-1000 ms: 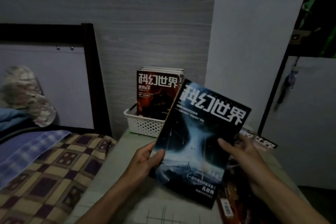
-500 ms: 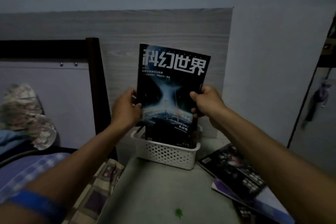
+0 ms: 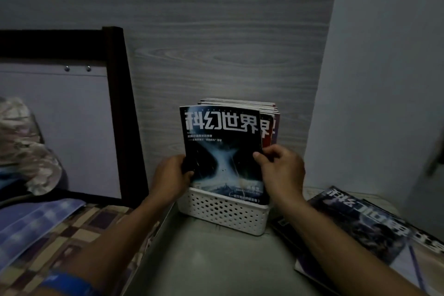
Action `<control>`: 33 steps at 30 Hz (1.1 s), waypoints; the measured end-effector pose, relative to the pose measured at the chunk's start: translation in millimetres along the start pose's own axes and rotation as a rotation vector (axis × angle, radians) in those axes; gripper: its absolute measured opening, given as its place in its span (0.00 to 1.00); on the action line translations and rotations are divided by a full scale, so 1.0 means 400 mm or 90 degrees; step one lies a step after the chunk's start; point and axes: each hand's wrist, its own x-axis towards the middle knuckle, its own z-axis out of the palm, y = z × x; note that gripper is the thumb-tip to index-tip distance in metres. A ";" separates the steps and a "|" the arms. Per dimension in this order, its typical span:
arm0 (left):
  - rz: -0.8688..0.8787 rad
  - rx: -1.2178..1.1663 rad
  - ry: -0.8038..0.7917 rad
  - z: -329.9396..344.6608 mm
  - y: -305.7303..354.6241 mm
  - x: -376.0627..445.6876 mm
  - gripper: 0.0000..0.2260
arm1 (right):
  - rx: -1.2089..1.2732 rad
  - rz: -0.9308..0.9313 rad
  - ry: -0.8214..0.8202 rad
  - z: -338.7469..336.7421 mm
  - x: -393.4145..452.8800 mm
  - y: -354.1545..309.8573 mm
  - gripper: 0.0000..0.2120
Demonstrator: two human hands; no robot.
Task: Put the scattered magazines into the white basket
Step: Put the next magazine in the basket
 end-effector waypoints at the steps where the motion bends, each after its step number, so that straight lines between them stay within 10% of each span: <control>1: 0.008 0.001 0.004 0.007 -0.004 -0.005 0.10 | -0.118 -0.111 0.010 -0.001 -0.009 0.018 0.06; 7: -0.067 -0.041 0.067 0.027 0.030 -0.026 0.16 | -0.385 -0.134 -0.103 -0.019 -0.023 0.046 0.09; 13: 0.042 -0.163 0.207 0.056 0.104 -0.203 0.16 | -0.154 -0.098 -0.151 -0.234 -0.140 0.122 0.01; 18: 0.016 -0.212 0.025 0.156 0.181 -0.408 0.12 | -0.485 0.009 -0.406 -0.451 -0.242 0.268 0.37; 23: -0.021 -0.222 -0.075 0.230 0.224 -0.475 0.10 | -0.514 0.020 -0.490 -0.479 -0.305 0.278 0.50; 33: -0.220 -0.363 -0.129 0.222 0.207 -0.462 0.12 | -0.527 -0.272 -0.365 -0.539 -0.423 0.181 0.17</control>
